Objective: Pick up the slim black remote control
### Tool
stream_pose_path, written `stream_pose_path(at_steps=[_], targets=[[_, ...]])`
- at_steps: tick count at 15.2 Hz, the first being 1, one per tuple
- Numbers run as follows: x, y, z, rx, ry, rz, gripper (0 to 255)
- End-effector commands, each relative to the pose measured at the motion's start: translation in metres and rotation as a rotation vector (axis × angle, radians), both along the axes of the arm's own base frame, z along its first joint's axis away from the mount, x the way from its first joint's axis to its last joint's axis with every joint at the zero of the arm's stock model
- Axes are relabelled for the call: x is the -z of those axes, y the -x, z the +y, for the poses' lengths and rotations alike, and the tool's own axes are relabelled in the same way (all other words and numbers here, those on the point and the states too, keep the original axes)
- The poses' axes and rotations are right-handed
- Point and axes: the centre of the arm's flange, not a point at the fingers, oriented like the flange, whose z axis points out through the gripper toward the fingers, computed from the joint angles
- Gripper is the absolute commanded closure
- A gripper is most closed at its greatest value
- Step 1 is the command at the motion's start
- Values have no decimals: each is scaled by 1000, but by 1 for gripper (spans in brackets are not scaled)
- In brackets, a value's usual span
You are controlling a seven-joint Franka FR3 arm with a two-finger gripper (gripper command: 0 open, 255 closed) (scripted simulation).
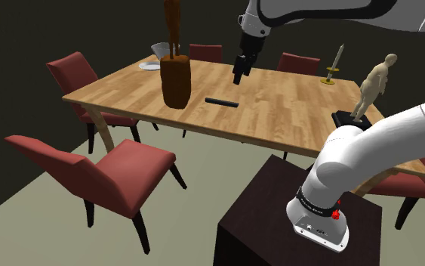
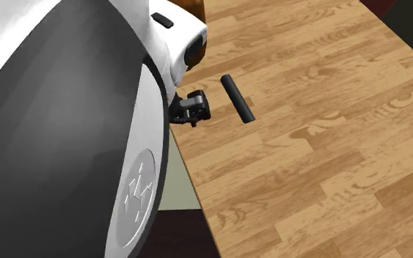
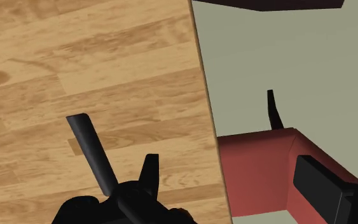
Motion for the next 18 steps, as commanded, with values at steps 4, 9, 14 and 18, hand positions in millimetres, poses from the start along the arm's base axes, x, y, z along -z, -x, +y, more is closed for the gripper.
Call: stream_pose_path(at_steps=[4, 9, 14, 18], targets=[[34, -43, -47, -35, -16, 39, 0], [71, -87, -90, -69, -33, 78, 0], [110, -130, -130, -104, -49, 117, 0], [143, -164, -162, -131, -63, 149, 0]])
